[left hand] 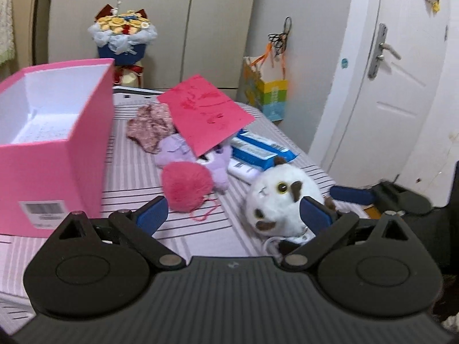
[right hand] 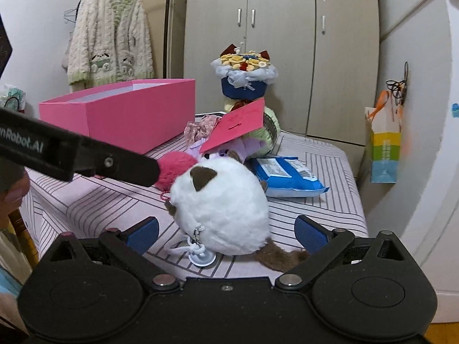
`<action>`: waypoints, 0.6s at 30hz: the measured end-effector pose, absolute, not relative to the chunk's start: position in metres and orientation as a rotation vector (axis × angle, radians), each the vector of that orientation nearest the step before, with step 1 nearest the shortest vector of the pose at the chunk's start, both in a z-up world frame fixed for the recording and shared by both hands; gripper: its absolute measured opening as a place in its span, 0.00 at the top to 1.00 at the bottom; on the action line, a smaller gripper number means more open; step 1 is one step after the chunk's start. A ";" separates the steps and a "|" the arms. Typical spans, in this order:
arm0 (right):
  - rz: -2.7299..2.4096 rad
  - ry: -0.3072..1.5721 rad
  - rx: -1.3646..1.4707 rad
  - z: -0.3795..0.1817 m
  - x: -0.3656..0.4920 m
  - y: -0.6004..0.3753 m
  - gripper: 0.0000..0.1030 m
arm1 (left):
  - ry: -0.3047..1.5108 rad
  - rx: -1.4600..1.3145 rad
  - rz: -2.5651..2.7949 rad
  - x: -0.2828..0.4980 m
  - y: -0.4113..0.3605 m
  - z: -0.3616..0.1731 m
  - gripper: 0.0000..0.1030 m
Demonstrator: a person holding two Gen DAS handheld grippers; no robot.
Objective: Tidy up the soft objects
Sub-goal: 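Close the left gripper on the white plush cat while the right gripper grasps it too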
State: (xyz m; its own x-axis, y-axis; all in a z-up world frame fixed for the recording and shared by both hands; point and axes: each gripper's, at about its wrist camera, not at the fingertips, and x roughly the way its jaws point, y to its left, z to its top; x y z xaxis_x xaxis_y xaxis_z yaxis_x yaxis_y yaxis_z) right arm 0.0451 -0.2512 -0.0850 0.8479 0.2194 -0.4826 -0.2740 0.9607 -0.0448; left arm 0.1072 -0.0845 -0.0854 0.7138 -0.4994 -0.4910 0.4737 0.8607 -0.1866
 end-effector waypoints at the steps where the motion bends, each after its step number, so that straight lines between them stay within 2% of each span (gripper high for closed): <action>1: 0.267 0.490 -0.113 -0.087 0.047 -0.252 0.02 | 0.563 -0.057 -0.546 0.110 -0.087 -0.087 0.04; 5: 0.298 0.494 -0.105 -0.094 0.058 -0.255 0.02 | 0.607 -0.066 -0.558 0.121 -0.101 -0.096 0.04; 10: 0.340 0.494 -0.135 -0.101 0.058 -0.249 0.04 | 0.558 -0.033 -0.561 0.125 -0.114 -0.105 0.12; 11: 0.345 0.491 -0.125 -0.101 0.057 -0.249 0.08 | 0.547 -0.034 -0.567 0.125 -0.114 -0.107 0.14; 12: 0.346 0.492 -0.111 -0.101 0.057 -0.249 0.11 | 0.541 -0.045 -0.581 0.125 -0.113 -0.108 0.21; 15: 0.300 0.501 -0.054 -0.103 0.058 -0.254 0.33 | 0.564 -0.089 -0.643 0.127 -0.111 -0.108 0.50; 16: 0.292 0.500 -0.028 -0.102 0.058 -0.256 0.39 | 0.578 -0.097 -0.659 0.127 -0.110 -0.107 0.52; 18: 0.288 0.503 -0.024 -0.102 0.056 -0.256 0.41 | 0.577 -0.076 -0.664 0.124 -0.111 -0.106 0.53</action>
